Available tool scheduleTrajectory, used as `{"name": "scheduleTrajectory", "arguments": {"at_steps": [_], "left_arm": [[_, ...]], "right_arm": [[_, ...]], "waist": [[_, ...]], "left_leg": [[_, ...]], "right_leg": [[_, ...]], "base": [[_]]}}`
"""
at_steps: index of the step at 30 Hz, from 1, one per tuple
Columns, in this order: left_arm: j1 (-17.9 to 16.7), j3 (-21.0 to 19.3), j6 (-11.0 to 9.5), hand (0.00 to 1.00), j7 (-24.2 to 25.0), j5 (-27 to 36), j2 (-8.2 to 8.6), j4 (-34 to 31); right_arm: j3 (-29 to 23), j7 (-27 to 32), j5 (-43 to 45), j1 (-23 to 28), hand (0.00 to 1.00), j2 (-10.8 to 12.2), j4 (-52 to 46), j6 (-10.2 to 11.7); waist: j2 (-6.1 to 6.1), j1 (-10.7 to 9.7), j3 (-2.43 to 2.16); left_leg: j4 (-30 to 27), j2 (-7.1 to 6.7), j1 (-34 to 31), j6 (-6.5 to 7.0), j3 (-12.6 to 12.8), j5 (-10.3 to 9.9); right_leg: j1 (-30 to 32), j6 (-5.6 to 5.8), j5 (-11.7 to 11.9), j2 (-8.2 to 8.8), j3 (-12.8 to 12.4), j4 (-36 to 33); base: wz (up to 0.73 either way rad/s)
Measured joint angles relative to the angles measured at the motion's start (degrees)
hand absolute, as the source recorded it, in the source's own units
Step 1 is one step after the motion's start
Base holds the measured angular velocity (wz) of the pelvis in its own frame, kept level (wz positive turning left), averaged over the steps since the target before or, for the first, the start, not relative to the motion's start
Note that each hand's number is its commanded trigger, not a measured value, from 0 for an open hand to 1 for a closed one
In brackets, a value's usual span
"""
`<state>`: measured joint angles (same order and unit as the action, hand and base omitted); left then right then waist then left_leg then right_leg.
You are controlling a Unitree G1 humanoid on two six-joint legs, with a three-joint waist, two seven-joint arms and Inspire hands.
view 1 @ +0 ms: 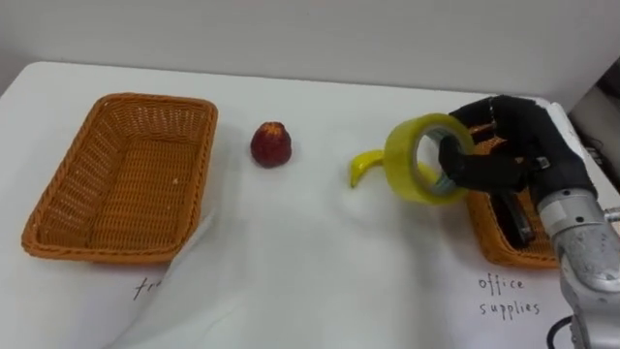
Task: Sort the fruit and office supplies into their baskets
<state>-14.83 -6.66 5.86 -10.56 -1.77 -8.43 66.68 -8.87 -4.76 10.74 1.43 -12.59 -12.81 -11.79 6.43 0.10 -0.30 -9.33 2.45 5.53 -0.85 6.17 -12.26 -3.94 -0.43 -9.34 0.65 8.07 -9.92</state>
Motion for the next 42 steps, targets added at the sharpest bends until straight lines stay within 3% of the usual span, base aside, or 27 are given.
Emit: {"name": "scheduleTrajectory", "arguments": {"at_steps": [6,18,26,31,33,35,42], "left_arm": [[-0.6,0.0,0.0,0.0,0.6,-0.1,0.0,-0.1],[-1.3,0.1,0.0,0.0,1.1,-0.1,-0.01,-0.2],[-1.4,-0.1,0.1,0.0,0.9,-0.2,0.08,0.0],[-1.9,-2.1,0.9,0.0,0.9,-0.2,0.23,-0.6],[-2.6,-2.4,1.3,0.0,0.9,-0.2,0.25,-1.9],[-3.0,-3.5,1.4,0.0,0.8,-0.3,0.49,-2.6],[-3.3,-6.1,2.3,0.0,0.0,-0.4,0.96,-3.2]], "right_arm": [[-1.7,3.2,-0.2,0.0,1.0,-0.7,0.3,0.4],[-2.0,7.5,-1.7,0.0,1.0,-1.3,0.9,0.5],[-3.7,10.3,-2.8,0.0,1.0,-1.3,3.3,0.6],[-7.8,12.0,-3.8,0.0,1.0,-1.7,8.8,0.6],[-8.9,13.0,-3.7,0.0,1.0,-2.0,10.1,0.5],[-10.3,13.6,-3.6,0.0,1.0,-2.3,10.8,0.4],[-11.0,15.2,-2.8,0.1,1.0,-3.0,14.8,-0.2]], "waist": [[0.01,-0.1,0.28],[0.22,-1.5,0.18],[0.1,-1.4,0.31],[0.13,-1.7,0.44],[0.16,-2.1,0.13],[-0.42,-2.3,0.16],[-0.57,-2.9,0.1]], "left_leg": [[0.1,0.01,0.1,0.03,0.0,0.0],[0.0,0.04,0.1,0.02,0.1,0.0],[0.2,0.06,0.9,0.07,0.2,-0.1],[0.0,-0.01,0.7,0.19,0.7,-0.2],[-0.2,-0.07,0.1,0.2,0.9,-0.2],[-0.2,-0.07,0.1,0.23,1.3,-0.1],[-0.1,-0.05,0.1,0.23,1.6,-0.1]], "right_leg": [[0.1,0.0,0.0,-0.02,0.1,0.0],[0.1,0.0,0.0,-0.05,0.0,-0.2],[-0.2,0.01,0.0,-0.04,-0.1,-0.8],[0.1,0.08,0.0,0.08,-0.5,-0.7],[0.8,0.11,-0.1,0.14,-0.6,-0.8],[1.0,0.12,0.0,0.11,-1.0,-1.0],[1.1,0.17,-0.1,0.0,-1.5,-0.9]], "base": [[0.0],[0.0],[0.0],[-0.04],[-0.07],[-0.1],[-0.01]]}}
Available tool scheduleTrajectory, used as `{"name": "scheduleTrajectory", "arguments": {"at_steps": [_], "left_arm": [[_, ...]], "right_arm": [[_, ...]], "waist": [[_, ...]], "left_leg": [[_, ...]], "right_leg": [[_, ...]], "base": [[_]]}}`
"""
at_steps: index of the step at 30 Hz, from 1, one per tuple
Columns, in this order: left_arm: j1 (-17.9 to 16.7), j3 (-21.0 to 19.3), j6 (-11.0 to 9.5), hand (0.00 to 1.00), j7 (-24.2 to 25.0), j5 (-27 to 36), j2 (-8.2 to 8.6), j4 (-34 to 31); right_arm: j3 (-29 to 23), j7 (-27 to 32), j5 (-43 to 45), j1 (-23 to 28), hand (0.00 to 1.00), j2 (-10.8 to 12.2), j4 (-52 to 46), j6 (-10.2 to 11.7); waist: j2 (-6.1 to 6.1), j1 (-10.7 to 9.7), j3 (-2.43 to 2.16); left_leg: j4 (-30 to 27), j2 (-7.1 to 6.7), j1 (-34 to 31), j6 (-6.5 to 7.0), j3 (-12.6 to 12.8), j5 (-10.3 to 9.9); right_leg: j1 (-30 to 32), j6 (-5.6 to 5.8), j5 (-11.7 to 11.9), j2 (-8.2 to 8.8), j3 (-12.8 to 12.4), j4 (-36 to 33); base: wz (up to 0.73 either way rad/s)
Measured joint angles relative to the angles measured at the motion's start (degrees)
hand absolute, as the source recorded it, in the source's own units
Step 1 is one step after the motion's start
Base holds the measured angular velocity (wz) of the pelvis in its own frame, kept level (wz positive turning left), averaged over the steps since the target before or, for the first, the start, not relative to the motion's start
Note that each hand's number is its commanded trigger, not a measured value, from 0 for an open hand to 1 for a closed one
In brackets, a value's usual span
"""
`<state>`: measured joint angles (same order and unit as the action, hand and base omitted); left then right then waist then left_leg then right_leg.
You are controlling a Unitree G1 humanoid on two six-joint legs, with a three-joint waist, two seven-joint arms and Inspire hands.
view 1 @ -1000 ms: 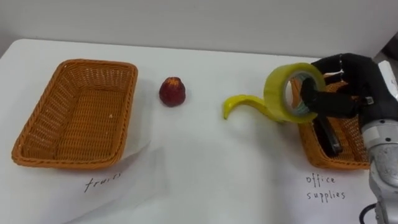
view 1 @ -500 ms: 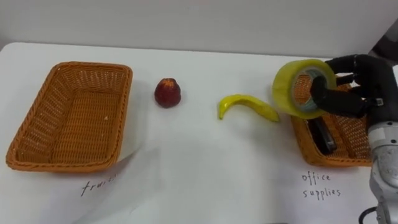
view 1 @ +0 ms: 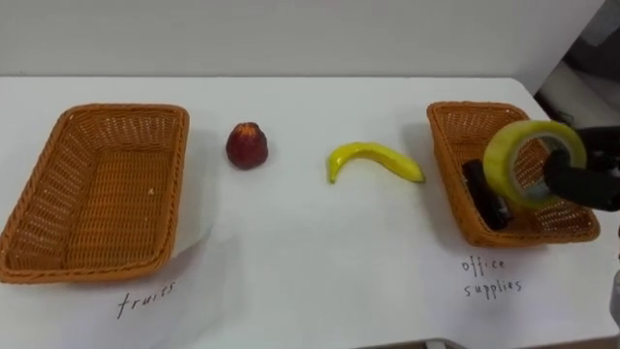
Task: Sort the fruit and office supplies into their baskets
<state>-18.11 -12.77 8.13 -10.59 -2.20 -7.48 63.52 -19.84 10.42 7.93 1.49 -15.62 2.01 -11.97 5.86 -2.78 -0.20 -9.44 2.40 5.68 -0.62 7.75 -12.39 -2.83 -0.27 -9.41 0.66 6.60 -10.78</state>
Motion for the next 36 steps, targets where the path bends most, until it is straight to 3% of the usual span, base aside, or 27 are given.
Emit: {"name": "scheduleTrajectory", "arguments": {"at_steps": [9,11,12,13,14,36], "left_arm": [[-0.3,-0.7,2.1,0.0,0.1,-0.1,0.02,-0.9],[-0.4,-0.7,2.7,0.0,0.2,-0.1,0.02,-1.7],[-0.4,-0.7,2.8,0.0,0.2,-0.1,0.02,-1.8],[-0.4,-0.7,2.8,0.0,0.3,-0.1,0.02,-1.8],[-0.4,-0.7,2.9,0.0,0.3,-0.1,0.02,-1.9],[-0.4,-0.6,3.5,0.0,2.4,-0.1,-0.05,-4.0]], "right_arm": [[0.0,0.3,1.8,0.1,1.0,0.0,0.8,-0.6],[0.0,0.3,1.9,0.2,0.62,0.0,1.9,-0.9],[0.0,0.2,1.9,0.4,0.15,0.0,1.9,-1.2],[0.0,0.2,1.9,0.6,0.15,0.0,1.9,-1.7],[0.0,0.2,1.9,0.8,0.0,0.0,1.9,-1.9],[0.0,0.2,1.8,1.1,0.0,0.0,1.9,-1.9]], "waist": [[0.6,0.2,-0.16],[0.82,0.2,-0.28],[0.85,0.2,-0.3],[0.86,0.2,-0.32],[0.88,0.2,-0.32],[1.03,0.3,-0.23]], "left_leg": [[0.0,0.0,0.0,0.0,0.0,0.0],[0.0,-0.01,0.0,0.0,0.0,0.0],[0.0,-0.01,0.0,0.0,0.0,0.0],[0.0,-0.01,0.0,0.0,0.0,0.0],[0.0,-0.01,0.0,0.0,0.0,0.0],[0.0,-0.01,0.0,0.0,0.0,0.0]], "right_leg": [[0.0,0.04,0.0,0.0,0.0,0.0],[0.0,0.04,0.0,0.0,0.0,0.0],[0.0,0.04,0.0,0.0,0.0,0.0],[0.0,0.04,0.0,0.0,-0.1,0.0],[0.0,0.04,0.0,0.0,-0.1,0.0],[0.0,0.04,0.0,-0.01,-0.1,0.0]], "base": [[0.0],[0.0],[0.0],[0.0],[0.0],[0.0]]}}
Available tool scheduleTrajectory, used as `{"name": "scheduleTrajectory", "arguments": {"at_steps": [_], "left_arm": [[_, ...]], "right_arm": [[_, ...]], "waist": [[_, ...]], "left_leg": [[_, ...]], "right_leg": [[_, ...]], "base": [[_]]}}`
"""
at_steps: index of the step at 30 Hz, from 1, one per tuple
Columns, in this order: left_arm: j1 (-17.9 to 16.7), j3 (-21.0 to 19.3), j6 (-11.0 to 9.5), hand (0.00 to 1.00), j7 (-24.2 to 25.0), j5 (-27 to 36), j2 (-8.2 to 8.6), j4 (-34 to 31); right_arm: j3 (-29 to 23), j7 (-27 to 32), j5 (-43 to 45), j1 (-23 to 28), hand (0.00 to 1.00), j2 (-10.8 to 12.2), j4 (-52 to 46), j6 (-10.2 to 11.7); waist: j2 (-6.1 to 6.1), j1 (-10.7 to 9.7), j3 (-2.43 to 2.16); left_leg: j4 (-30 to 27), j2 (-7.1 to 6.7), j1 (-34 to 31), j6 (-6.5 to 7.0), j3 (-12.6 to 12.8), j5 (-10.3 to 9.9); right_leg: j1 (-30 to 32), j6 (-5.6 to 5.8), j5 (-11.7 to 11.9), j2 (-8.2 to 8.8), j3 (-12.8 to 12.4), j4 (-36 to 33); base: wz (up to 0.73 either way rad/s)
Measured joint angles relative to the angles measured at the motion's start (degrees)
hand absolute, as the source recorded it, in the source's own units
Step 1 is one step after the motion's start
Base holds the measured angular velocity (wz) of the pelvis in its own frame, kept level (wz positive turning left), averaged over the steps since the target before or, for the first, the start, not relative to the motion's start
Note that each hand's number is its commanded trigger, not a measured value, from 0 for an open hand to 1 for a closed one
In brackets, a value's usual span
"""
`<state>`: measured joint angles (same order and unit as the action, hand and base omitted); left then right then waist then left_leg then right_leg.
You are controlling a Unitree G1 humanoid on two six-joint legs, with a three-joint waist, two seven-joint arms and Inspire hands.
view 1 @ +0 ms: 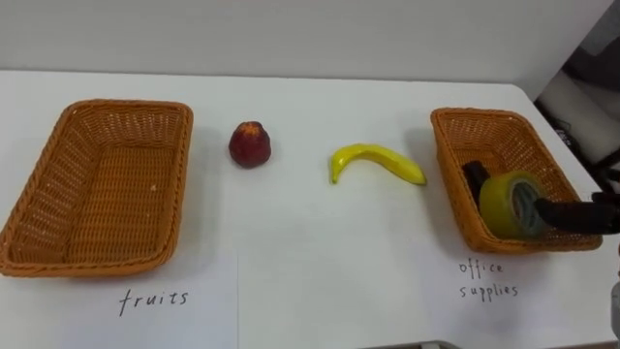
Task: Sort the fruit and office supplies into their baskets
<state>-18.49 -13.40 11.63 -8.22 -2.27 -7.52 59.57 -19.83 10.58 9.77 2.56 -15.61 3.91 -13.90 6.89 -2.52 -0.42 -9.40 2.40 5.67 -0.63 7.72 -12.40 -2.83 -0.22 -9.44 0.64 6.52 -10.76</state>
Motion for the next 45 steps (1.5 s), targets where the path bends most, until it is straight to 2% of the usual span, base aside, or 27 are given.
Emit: {"name": "scheduleTrajectory", "arguments": {"at_steps": [14,20,29,37,45], "left_arm": [[0.0,0.1,-0.1,0.0,0.0,0.4,0.0,-0.1],[0.1,0.1,-0.5,0.0,-0.1,0.4,-0.01,-2.3],[0.2,0.2,-0.9,0.0,-0.4,0.6,-0.17,-2.1],[0.3,0.4,-2.3,0.0,-1.2,2.1,-0.26,-2.0],[0.7,1.8,-2.4,0.0,-1.2,2.8,-0.38,-1.6]], "right_arm": [[0.0,0.0,-0.1,-0.1,0.0,0.0,-0.2,0.0],[0.0,-0.8,-0.4,-1.0,0.0,-0.6,-3.1,0.0],[0.5,-0.8,-2.8,-3.3,0.0,-0.6,-11.5,0.0],[1.0,-0.5,-3.2,-7.0,0.0,-0.8,-14.8,0.1],[2.9,0.5,-3.2,-8.3,0.0,-0.8,-15.1,0.1]], "waist": [[-0.04,-0.1,0.02],[0.01,-0.2,0.01],[0.21,-0.1,0.44],[0.09,0.3,0.47],[0.06,1.3,0.47]], "left_leg": [[0.1,0.0,0.0,0.0,0.0,0.0],[0.1,0.0,0.0,0.0,0.0,0.0],[0.2,0.02,0.2,0.0,0.0,0.0],[0.2,0.04,0.3,0.0,0.0,0.0],[0.3,0.07,0.7,0.01,0.0,0.0]], "right_leg": [[0.0,0.0,0.0,0.01,-0.1,0.0],[-0.1,0.0,0.0,0.01,-0.1,0.0],[-0.1,0.0,0.0,-0.02,0.1,-0.2],[-0.1,-0.01,0.0,-0.06,0.1,-0.2],[-0.1,-0.01,0.0,0.0,0.3,-0.9]], "base": [[0.0],[0.0],[0.0],[0.0],[0.0]]}}
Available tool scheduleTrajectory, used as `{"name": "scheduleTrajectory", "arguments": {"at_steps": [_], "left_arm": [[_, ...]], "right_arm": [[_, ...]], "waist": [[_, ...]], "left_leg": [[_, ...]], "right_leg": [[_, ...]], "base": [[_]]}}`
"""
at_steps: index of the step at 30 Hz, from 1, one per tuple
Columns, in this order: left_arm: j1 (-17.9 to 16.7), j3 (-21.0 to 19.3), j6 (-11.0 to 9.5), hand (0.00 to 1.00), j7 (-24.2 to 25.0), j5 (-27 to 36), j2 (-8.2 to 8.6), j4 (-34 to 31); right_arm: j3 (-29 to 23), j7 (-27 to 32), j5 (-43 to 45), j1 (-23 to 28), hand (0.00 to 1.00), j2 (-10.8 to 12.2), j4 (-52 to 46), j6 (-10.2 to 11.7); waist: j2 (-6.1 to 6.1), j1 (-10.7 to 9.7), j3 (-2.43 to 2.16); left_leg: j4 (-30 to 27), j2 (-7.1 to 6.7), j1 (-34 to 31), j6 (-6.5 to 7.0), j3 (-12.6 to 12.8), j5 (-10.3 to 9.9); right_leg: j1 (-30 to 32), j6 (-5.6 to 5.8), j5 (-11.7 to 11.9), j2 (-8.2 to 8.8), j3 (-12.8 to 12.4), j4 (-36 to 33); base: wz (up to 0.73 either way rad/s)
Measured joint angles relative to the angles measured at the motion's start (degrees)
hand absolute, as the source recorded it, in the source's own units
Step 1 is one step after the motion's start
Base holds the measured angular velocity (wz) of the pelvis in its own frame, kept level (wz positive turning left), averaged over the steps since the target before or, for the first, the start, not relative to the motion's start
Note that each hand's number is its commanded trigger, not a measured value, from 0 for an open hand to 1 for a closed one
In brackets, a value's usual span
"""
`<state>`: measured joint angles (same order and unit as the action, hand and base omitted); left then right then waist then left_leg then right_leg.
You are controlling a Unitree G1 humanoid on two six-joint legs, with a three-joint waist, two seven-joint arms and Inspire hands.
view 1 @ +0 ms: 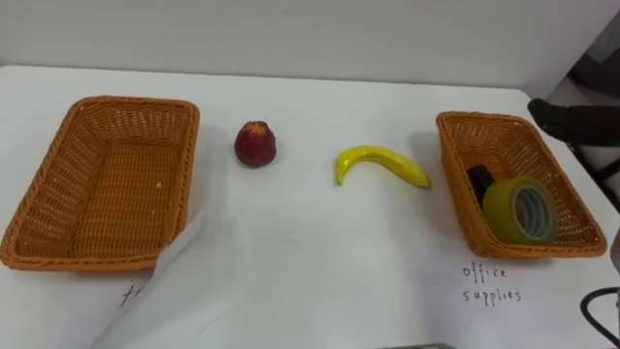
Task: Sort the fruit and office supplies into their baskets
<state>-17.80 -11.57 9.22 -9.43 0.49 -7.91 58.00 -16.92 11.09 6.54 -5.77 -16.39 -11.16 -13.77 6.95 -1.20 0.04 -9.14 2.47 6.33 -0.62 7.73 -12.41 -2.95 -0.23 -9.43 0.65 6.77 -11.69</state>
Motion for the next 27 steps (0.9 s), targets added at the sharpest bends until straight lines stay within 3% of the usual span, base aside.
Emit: {"name": "scheduleTrajectory", "arguments": {"at_steps": [11,15,19,27], "left_arm": [[0.0,1.9,0.0,0.0,0.0,0.0,-0.11,-0.1],[0.5,2.9,-0.2,0.0,0.3,-0.1,-0.33,1.6],[0.6,2.9,-0.1,0.0,1.2,-0.1,-0.39,2.0],[0.7,3.0,0.0,0.0,1.6,-0.3,-1.27,2.2]], "right_arm": [[2.9,-2.6,-1.6,-1.7,0.0,0.0,-1.2,0.0],[5.0,-5.1,-1.3,-3.8,0.0,-1.1,-1.0,0.0],[6.4,-7.9,-1.2,-5.4,0.0,-3.1,-0.5,0.0],[9.8,-13.7,1.5,-7.2,0.0,-3.5,2.1,0.0]], "waist": [[-0.53,0.4,-0.22],[-0.97,0.6,-0.04],[-0.79,2.1,0.0],[0.68,4.6,0.33]], "left_leg": [[-0.3,0.02,0.3,0.0,-0.1,0.0],[-0.4,0.03,0.3,-0.01,-0.4,0.0],[-0.2,0.04,0.2,-0.02,-0.4,0.0],[-0.6,0.03,-0.8,-0.02,-0.5,0.0]], "right_leg": [[-0.6,-0.04,0.0,0.12,0.8,-0.1],[-0.7,-0.04,0.0,0.14,1.2,-0.1],[-0.7,-0.04,0.0,0.16,1.2,-0.1],[0.2,-0.06,0.0,0.15,1.4,0.0]], "base": [[0.0],[0.04],[0.0],[0.01]]}}
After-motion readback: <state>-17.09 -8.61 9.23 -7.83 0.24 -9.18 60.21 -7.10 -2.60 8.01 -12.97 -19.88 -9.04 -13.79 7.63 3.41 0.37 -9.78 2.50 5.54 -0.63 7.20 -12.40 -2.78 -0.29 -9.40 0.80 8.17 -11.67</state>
